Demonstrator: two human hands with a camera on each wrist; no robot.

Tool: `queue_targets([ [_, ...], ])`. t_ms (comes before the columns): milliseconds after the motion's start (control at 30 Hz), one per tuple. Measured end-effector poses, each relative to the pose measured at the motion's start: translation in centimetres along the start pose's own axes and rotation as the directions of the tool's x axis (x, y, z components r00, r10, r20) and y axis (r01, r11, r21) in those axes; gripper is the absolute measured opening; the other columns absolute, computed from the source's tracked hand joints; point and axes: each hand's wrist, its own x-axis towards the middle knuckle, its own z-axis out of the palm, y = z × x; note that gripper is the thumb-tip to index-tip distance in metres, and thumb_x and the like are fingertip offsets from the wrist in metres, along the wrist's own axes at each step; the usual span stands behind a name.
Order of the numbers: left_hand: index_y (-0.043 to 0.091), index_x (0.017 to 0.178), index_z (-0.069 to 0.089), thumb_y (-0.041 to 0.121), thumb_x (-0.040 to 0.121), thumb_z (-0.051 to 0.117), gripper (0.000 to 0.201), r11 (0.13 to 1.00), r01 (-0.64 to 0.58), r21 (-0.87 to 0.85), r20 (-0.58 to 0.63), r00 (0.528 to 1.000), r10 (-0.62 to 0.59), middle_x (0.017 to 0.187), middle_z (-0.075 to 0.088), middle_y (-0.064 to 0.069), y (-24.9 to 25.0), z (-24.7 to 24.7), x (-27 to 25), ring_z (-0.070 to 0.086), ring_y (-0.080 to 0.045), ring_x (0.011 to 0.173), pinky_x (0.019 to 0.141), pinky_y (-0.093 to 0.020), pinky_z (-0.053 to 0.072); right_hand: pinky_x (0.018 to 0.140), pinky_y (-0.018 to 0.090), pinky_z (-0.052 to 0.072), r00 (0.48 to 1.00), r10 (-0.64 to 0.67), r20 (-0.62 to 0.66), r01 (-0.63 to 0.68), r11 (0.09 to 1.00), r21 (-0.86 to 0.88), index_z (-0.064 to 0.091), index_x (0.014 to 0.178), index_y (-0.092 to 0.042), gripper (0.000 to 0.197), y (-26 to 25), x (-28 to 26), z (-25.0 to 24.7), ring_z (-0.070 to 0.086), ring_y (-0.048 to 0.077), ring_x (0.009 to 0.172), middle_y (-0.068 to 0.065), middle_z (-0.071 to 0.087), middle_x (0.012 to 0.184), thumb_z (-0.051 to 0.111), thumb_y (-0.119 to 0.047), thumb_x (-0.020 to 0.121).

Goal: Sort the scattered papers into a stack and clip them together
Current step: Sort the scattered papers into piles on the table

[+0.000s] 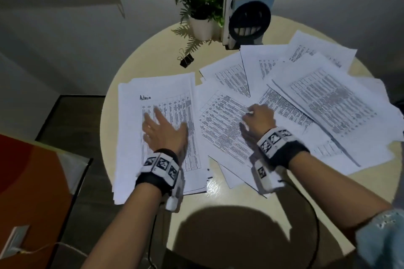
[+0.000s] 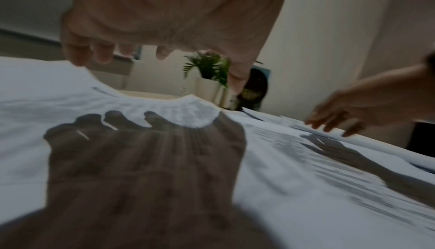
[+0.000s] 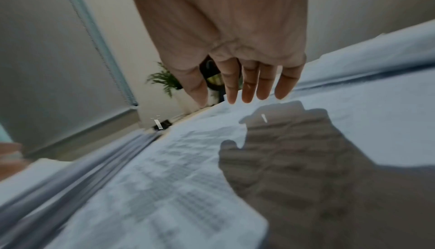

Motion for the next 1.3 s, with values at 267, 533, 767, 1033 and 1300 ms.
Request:
queue_targets([
  [267,0.023,0.146,-0.022,0.022,0.086,0.063,0.105,0.955,0.029,0.296,0.226,0.969,-0.1,0.152,-0.003,-0.032,4.6,5.5,-2.4,0.008,-0.052,0.139,0.104,-0.055,0.034,0.069,0.033,0.044,0.993,0.086,0.085,-0.068,0.979,-0.194,0.047,0.071,-0.01,0.027,4.4,2.9,-3.8,0.052,0.025,0.078,0.011,0.052,0.079,0.064,-0.031,0.073],
  [533,0.019,0.148,-0.015,0.003,0.089,0.05,0.09,0.973,-0.073,0.217,0.096,0.994,0.054,0.118,0.056,-0.026,3.6,3.8,-1.7,0.058,-0.038,0.102,0.077,-0.038,0.044,0.073,0.034,0.052,0.924,-0.2,0.325,0.265,0.949,-0.17,0.057,0.111,-0.011,0.022,2.3,-1.9,0.2,0.061,0.025,0.081,0.007,0.058,0.088,0.047,-0.014,0.091],
  [767,0.021,0.149,0.005,0.013,0.09,0.052,0.076,0.973,-0.017,0.229,0.216,0.976,-0.034,0.148,0.02,-0.027,5.3,4.7,-2.6,0.032,-0.043,0.132,0.106,-0.051,0.034,0.047,0.023,0.044,0.991,-0.106,0.081,0.091,0.981,0.169,0.058,0.083,-0.01,0.008,6.4,0.0,-9.0,0.055,0.021,0.054,0.004,0.056,0.063,0.059,-0.016,0.088],
  [1033,0.002,0.136,0.036,0.029,0.088,0.055,0.058,0.947,-0.254,0.196,0.159,0.961,0.225,0.145,0.03,-0.016,14.8,10.5,-2.5,0.026,-0.032,0.136,0.111,-0.042,0.03,0.066,0.029,0.039,0.99,0.133,-0.05,-0.134,0.991,-0.006,0.06,0.084,-0.002,0.015,17.3,5.9,-19.4,0.052,0.022,0.076,0.014,0.056,0.079,0.068,-0.014,0.081],
  [1300,0.004,0.119,0.049,0.028,0.079,0.069,0.051,0.992,-0.118,0.033,0.262,0.959,0.105,0.124,0.052,-0.014,19.0,13.7,-0.8,0.052,-0.029,0.112,0.092,-0.037,0.047,0.093,0.039,0.044,0.984,0.174,-0.028,-0.174,0.931,-0.32,0.055,0.104,-0.002,0.074,24.1,10.5,-21.9,0.051,0.034,0.114,0.019,0.053,0.122,0.075,-0.058,0.059],
])
